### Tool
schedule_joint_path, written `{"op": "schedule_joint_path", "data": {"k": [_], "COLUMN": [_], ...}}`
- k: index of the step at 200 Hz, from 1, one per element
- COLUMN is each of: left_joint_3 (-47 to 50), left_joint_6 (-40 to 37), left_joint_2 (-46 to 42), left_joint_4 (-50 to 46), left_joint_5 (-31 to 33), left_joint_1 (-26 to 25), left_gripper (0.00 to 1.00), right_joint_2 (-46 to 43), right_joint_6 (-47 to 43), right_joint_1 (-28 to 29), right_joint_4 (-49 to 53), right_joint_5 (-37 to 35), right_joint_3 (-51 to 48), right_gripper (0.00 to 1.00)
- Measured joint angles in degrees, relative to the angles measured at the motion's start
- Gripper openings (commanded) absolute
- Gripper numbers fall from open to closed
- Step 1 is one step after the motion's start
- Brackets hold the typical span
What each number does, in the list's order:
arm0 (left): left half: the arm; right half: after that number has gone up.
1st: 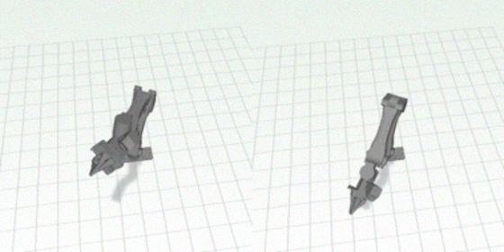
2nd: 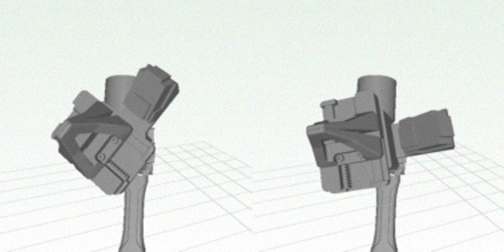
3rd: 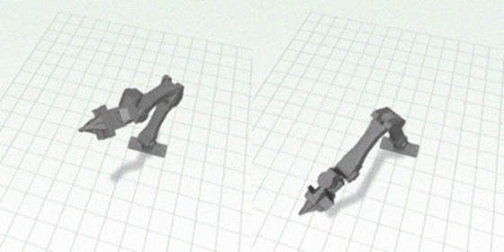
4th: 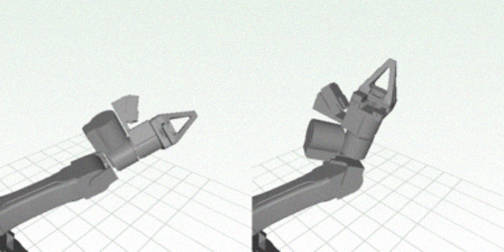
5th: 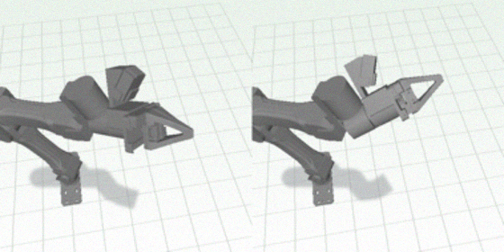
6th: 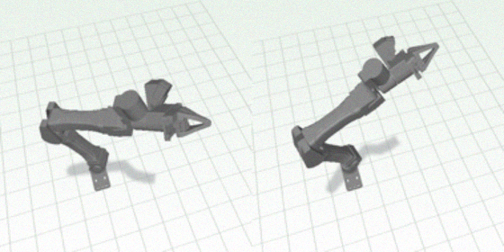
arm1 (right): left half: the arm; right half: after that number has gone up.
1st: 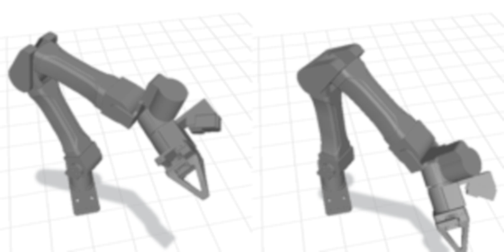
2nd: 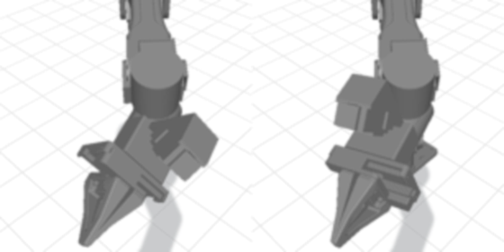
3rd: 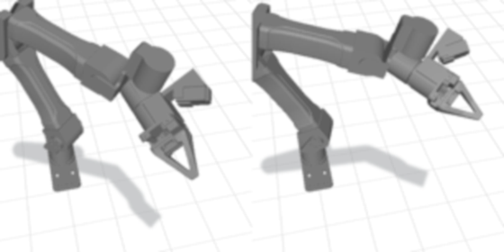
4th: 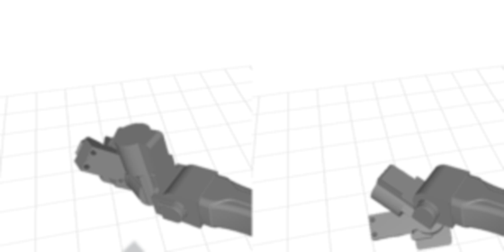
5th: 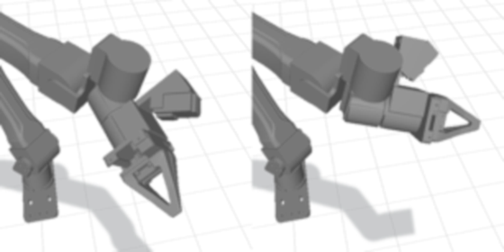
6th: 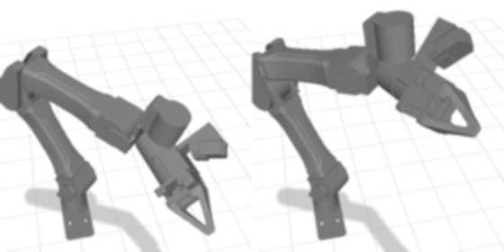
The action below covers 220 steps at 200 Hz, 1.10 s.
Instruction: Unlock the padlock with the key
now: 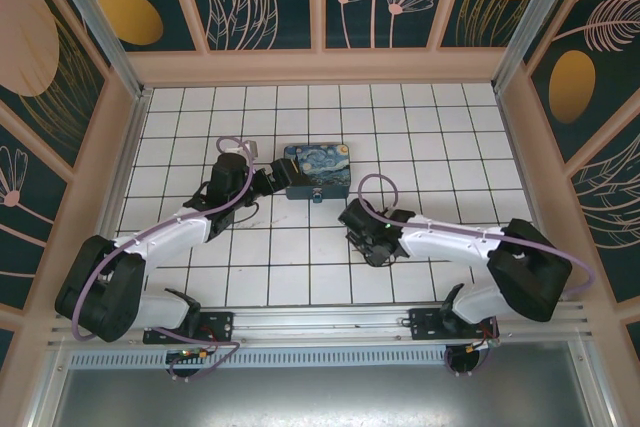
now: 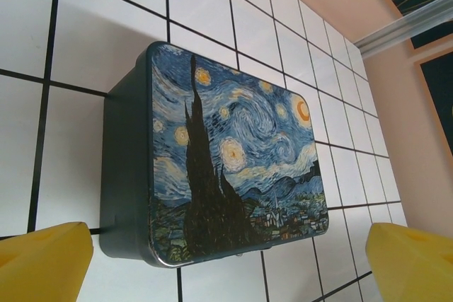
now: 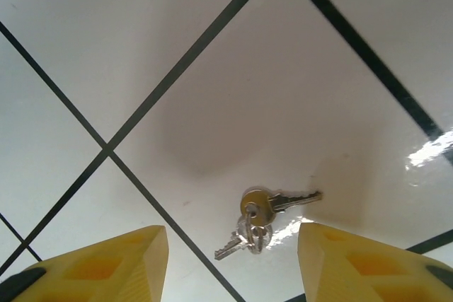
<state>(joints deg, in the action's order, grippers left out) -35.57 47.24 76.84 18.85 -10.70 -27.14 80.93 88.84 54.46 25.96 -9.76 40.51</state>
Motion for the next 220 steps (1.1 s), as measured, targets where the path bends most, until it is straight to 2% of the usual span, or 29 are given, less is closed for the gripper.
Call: {"op": "schedule_joint_path", "data": {"k": [46,115,153,200,220], "left_joint_3": [0.98,2.36,2.73,3.23,3.23], "left_joint_6": [0.5,1.09,1.31,1.55,1.55], "left_joint_2": [0.02,0.02,0.02,0.0,0.0], "left_joint_4": [1.92,3.32,4.33,4.74,4.76], "left_joint_5": [-0.92,-1.49,-2.16,-2.58,-2.75], "left_joint_1": [0.0,0.0,0.0,0.0,0.02], "left_gripper": [0.99,0.99,0.99,0.99,0.99], "right_joint_2": [4.57,5.22,5.66,10.8,12.61], "right_joint_6": [-0.42,-0.46,-2.32,-6.71,-8.11], "right_joint_1": [0.0,-1.25,-2.45,-3.06,-3.17], "right_joint_4": [0.42,1.51,2.62,9.09,10.91], "right_joint_5": [1.31,2.78,4.61,6.01,6.21], "right_joint_3": [2.08,2.64,2.91,8.24,10.16], "right_gripper": [0.52,0.48,0.37,0.27,0.17]}}
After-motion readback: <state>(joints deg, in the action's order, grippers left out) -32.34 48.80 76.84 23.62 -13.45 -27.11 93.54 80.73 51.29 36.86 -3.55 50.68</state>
